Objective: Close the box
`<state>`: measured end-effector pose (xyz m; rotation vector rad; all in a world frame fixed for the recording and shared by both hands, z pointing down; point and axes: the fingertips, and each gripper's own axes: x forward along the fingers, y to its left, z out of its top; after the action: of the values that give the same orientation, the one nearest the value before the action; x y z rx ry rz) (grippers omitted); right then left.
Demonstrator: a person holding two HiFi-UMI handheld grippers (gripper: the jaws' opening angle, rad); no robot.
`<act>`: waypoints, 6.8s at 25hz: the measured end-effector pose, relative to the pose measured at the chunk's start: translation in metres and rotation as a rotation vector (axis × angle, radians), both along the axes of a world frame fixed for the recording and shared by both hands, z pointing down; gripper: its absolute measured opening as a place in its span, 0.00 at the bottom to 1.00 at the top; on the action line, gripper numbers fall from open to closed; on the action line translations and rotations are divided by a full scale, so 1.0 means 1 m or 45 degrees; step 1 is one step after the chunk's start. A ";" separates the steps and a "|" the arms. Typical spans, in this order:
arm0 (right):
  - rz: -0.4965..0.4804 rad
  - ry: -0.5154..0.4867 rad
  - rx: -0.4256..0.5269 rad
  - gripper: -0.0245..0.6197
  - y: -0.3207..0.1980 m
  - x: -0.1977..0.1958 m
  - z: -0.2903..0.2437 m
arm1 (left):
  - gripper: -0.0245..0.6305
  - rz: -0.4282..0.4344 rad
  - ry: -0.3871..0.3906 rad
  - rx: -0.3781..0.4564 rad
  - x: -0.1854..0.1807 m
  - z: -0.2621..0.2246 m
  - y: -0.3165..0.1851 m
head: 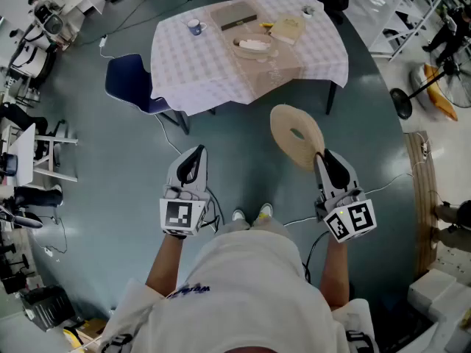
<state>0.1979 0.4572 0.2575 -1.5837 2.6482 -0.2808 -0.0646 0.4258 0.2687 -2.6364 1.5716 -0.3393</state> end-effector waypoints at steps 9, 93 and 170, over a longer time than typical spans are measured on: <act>0.035 0.011 -0.017 0.14 0.026 -0.048 -0.011 | 0.04 -0.038 0.064 -0.007 -0.063 0.002 0.034; 0.111 0.085 -0.054 0.14 -0.211 -0.005 0.018 | 0.04 -0.010 0.087 -0.065 0.007 0.029 -0.201; 0.055 0.070 -0.327 0.14 -0.554 -0.083 0.062 | 0.04 0.004 0.056 -0.307 -0.039 0.139 -0.565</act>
<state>0.1144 -0.0968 0.3194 -1.7391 2.7053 -0.6056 -0.1037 -0.1393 0.4075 -2.8411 1.6345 -0.5039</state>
